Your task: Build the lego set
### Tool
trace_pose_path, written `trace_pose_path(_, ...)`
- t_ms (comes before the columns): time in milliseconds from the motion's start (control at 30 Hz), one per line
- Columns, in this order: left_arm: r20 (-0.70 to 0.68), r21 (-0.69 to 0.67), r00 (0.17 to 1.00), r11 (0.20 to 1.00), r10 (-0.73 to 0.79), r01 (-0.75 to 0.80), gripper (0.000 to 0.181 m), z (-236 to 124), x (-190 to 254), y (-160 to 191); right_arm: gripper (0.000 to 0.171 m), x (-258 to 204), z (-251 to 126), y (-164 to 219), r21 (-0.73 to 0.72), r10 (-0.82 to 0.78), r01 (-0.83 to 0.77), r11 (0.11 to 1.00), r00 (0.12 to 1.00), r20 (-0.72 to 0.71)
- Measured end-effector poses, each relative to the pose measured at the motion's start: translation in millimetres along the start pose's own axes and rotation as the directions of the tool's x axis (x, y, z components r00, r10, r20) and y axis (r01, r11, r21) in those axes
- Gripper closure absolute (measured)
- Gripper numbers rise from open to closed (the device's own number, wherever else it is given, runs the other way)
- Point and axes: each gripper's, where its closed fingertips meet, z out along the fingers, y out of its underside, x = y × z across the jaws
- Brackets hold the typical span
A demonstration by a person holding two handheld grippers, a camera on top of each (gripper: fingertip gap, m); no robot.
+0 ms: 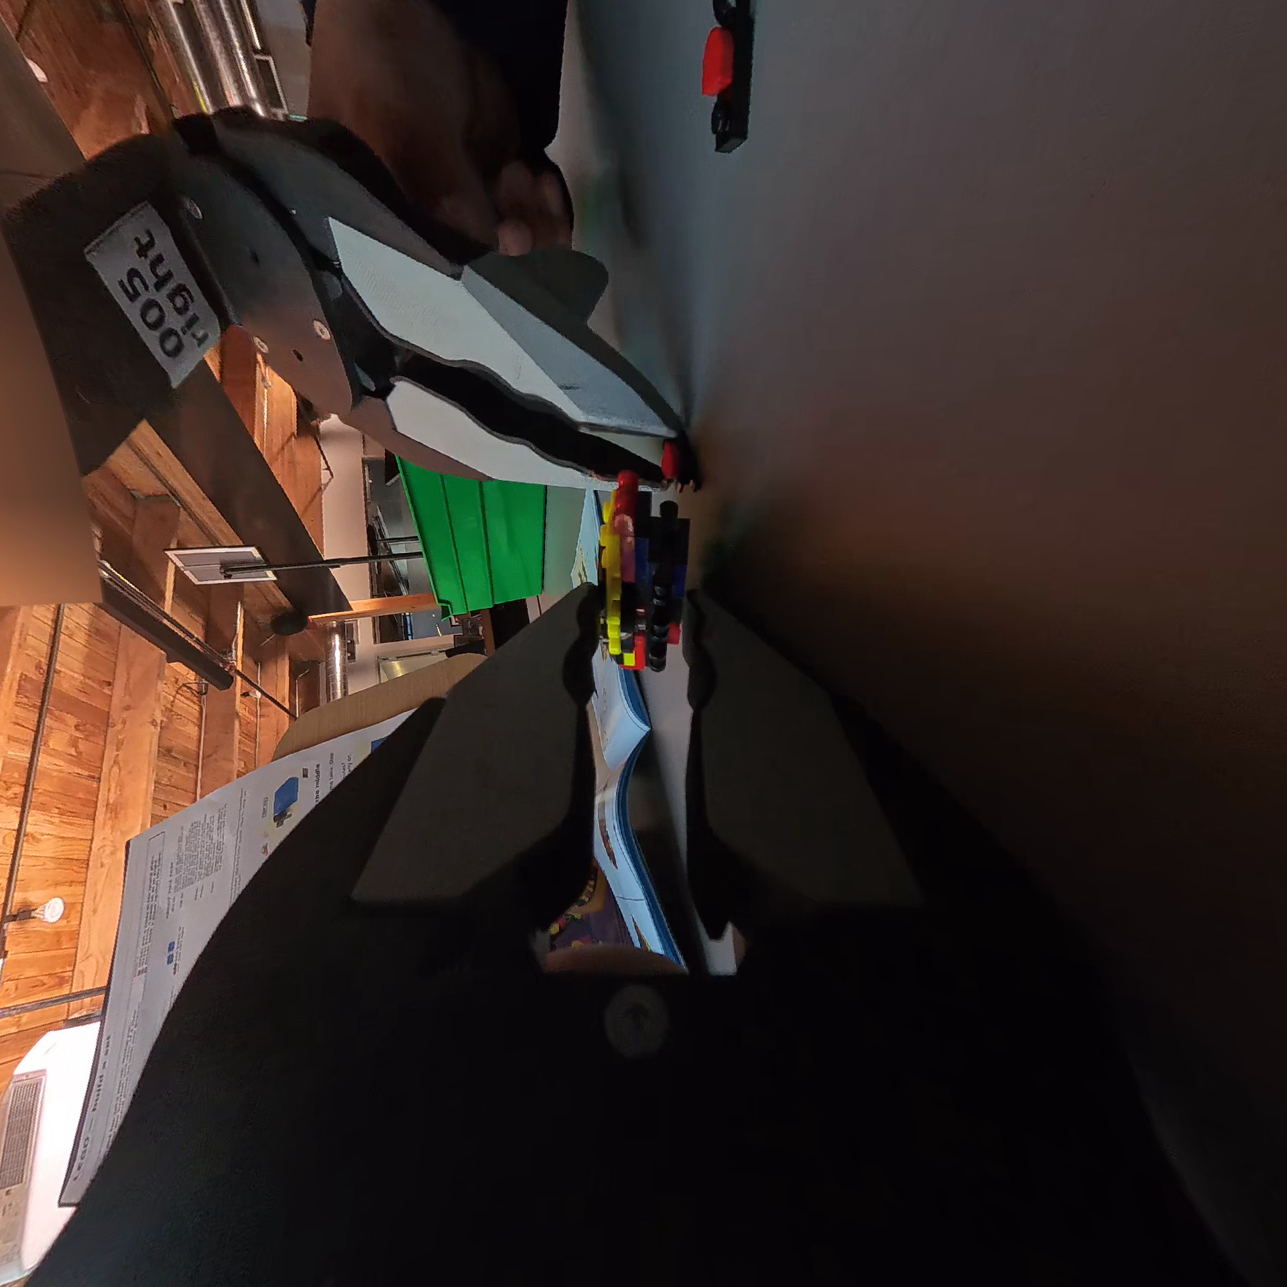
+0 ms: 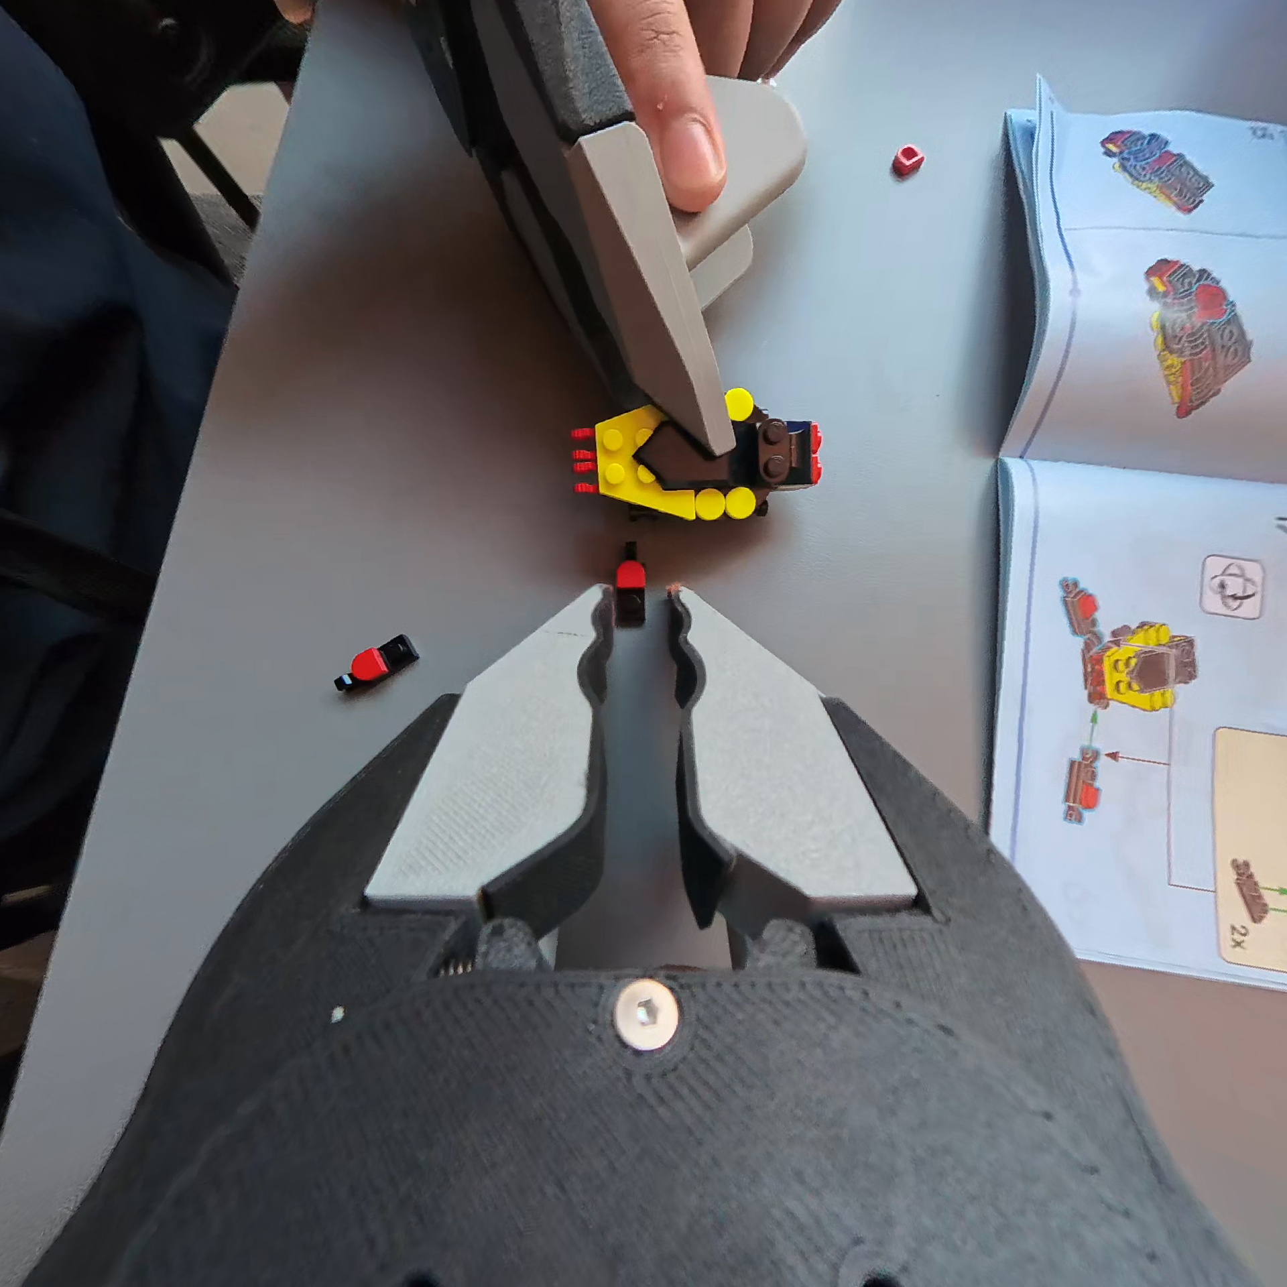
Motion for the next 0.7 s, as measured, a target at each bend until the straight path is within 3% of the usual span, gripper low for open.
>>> trace_pose_path(200, 0.003, -0.001, 1.0, 1.0, -0.006, 0.006, 0.16, -0.2, -0.2, 0.4, 0.167, 1.9, 2.5, -1.2, 0.014, -0.138, 0.14, 0.99, 0.985, -0.1)
trace_pose_path(367, 0.006, -0.001, 1.0, 1.0, -0.009, 0.009, 0.161, -0.2, -0.4, 1.3, 0.161, 4.5, 2.7, -2.4, 0.029, -0.099, 0.103, 0.994, 0.99, -0.096)
trace_pose_path(700, 0.016, 0.003, 1.0, 1.0, 0.0, 0.0, 0.16, -0.9, -0.9, 1.2, 0.166, 0.7, 5.8, -5.1, 0.031, -0.112, 0.115, 0.993, 0.99, -0.091)
